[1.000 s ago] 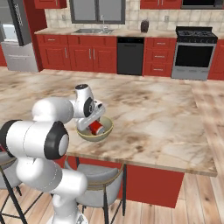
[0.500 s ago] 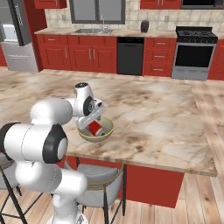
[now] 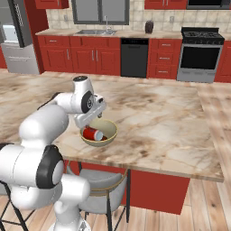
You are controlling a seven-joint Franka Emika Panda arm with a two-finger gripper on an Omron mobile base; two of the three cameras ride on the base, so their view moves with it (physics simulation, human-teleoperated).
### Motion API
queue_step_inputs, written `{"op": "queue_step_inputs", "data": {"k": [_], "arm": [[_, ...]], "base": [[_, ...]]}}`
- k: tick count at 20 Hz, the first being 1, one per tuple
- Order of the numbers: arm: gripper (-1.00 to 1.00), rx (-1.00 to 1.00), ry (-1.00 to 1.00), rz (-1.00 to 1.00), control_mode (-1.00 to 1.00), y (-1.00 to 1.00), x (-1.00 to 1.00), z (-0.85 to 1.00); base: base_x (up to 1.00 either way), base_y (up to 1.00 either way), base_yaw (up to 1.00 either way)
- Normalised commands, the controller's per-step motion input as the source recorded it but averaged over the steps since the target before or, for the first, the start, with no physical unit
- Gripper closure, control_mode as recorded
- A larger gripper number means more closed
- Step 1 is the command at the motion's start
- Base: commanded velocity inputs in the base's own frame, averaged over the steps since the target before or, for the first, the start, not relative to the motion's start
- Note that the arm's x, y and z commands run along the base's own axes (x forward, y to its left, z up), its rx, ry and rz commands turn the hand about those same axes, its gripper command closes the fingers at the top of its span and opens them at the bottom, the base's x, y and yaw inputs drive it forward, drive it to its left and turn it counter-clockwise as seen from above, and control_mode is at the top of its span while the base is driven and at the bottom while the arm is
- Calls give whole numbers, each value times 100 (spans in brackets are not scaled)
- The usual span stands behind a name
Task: Open the fridge, grab two sodas, and place both sodas inside the bowl with ice on the dining counter.
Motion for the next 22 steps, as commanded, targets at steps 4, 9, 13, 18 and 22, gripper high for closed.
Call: {"op": "queue_step_inputs", "data": {"k": [4, 9, 13, 18, 22], "arm": [[-100, 0, 0, 0, -100, 0, -29, 62], [-100, 0, 0, 0, -100, 0, -32, 50], [-100, 0, 0, 0, -100, 0, -47, 33], [-100, 0, 0, 0, -100, 0, -58, 25], [-100, 0, 0, 0, -100, 0, -64, 7]], "base": [[0, 0, 0], [0, 0, 0], [0, 0, 0], [0, 0, 0], [0, 0, 0]]}}
